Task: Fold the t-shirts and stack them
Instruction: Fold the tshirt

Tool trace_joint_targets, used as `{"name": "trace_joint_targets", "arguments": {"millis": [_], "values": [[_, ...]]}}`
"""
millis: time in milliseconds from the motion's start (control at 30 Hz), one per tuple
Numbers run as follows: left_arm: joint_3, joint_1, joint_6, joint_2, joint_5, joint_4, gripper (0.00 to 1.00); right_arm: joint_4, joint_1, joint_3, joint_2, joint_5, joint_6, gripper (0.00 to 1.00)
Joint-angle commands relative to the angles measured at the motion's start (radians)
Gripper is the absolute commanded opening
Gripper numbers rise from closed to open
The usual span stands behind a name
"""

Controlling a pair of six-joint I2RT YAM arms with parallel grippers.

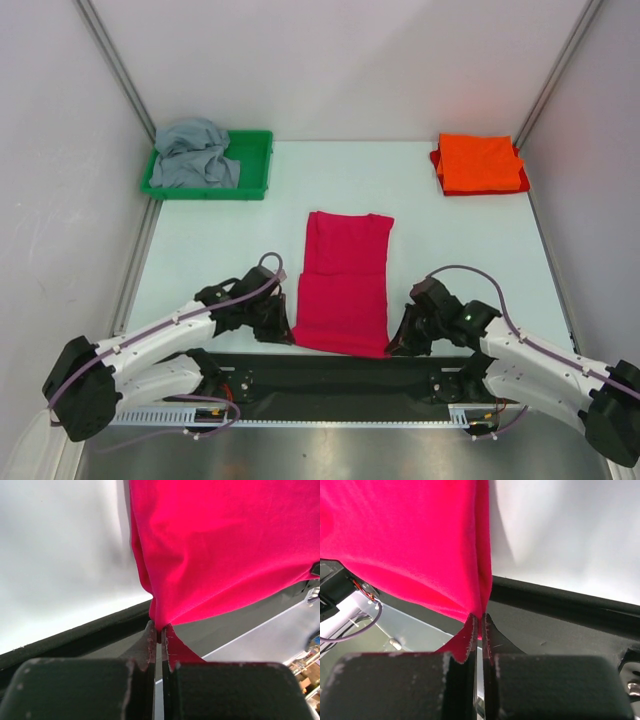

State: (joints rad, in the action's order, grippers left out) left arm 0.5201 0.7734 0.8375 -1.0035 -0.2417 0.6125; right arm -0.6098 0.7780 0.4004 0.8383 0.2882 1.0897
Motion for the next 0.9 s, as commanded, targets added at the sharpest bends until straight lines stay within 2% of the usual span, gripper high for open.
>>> {"name": "trace_joint_targets", "arguments": {"millis": [0, 167, 300, 600, 867], "values": [[0.047, 0.0, -0.051, 0.0, 0.076, 0.067, 0.0, -0.093, 0.003, 0.061, 0.016, -0.055, -0.027, 0.0], [0.122, -0.002, -0.089, -0.006, 0.12, 0.118, 0.0, -0.148, -0.043, 0.193, 0.048, -0.066, -0.086, 0.0], [0.259, -0.009, -0.158, -0.053, 0.162, 0.167, 0.0, -0.221, -0.126, 0.32, 0.113, -0.049, -0.177, 0.0], [0.475, -0.153, -0.296, -0.217, 0.166, 0.174, 0.0, -0.258, -0.333, 0.575, 0.321, 0.006, -0.402, 0.0], [0.679, -0.232, -0.386, -0.404, 0.144, 0.142, 0.0, -0.242, -0.431, 0.77, 0.545, 0.028, -0.505, 0.0]]}}
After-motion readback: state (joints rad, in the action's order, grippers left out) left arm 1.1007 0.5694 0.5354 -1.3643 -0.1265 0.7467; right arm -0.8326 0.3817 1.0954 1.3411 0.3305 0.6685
